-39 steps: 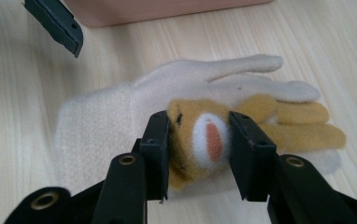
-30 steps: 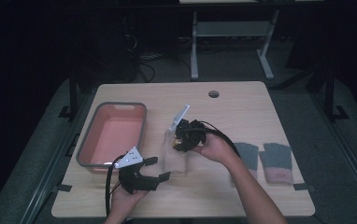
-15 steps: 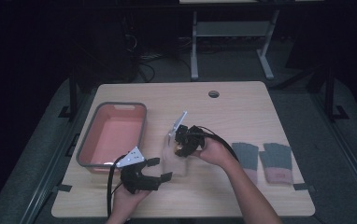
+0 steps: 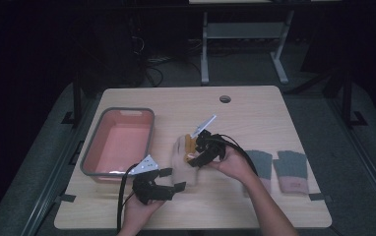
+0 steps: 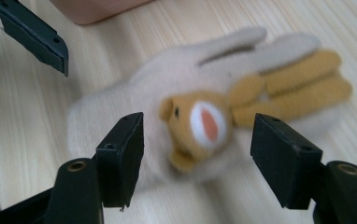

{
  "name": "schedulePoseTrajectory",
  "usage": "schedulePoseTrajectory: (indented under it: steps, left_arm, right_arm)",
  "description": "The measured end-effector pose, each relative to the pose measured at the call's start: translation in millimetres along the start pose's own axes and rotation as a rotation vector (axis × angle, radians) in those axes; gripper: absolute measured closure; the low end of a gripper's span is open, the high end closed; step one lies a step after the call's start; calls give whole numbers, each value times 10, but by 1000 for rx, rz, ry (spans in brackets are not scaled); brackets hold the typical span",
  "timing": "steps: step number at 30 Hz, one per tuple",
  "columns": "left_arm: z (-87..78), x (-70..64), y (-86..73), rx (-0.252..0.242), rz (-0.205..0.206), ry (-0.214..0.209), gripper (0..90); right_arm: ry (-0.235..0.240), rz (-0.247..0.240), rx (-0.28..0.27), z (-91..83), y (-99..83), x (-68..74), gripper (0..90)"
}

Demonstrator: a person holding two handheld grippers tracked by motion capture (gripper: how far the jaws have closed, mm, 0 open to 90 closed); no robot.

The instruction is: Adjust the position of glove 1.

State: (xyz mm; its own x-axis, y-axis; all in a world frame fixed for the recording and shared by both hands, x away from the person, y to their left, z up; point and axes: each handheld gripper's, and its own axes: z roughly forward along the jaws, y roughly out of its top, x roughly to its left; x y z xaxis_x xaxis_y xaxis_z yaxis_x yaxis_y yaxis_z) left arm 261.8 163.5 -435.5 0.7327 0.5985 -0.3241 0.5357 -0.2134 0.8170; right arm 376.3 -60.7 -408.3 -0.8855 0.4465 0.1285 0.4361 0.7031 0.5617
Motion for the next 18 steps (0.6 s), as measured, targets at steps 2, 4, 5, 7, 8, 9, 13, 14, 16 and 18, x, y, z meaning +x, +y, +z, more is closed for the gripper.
schedulePoseTrajectory:
  steps: [2, 4, 5, 7, 8, 9, 13, 14, 16, 18]
  left_arm:
    - [13, -4, 10, 13, -10, 7, 211]
    - [23, 3, 18, 14, -18, 23, 215]
    - [30, 7, 24, 20, -23, 31, 215]
    - [38, 15, 30, 25, -33, 41, 215]
    - [48, 40, 41, 23, -79, 50, 216]
    - [48, 40, 41, 23, -79, 50, 220]
    - [88, 83, 80, 36, -117, 83, 222]
    - [106, 105, 90, 18, -157, 89, 221]
    - [110, 110, 88, 0, -171, 98, 221]
    - [157, 141, 93, -11, -209, 126, 221]
  right_arm:
    - [-4, 38, 2, -27, -46, -8, 332]
    - [-8, 76, -17, -78, -99, -19, 329]
    - [-7, 101, -27, -103, -124, -22, 324]
    - [-4, 120, -39, -127, -150, -24, 324]
    - [2, 157, -63, -164, -203, -29, 309]
    - [2, 157, -63, -164, -203, -29, 309]
    - [4, 236, -79, -182, -326, -5, 297]
    - [11, 258, -98, -177, -354, -2, 294]
    - [47, 316, -115, -140, -407, 9, 285]
    - [61, 350, -133, -104, -452, 40, 283]
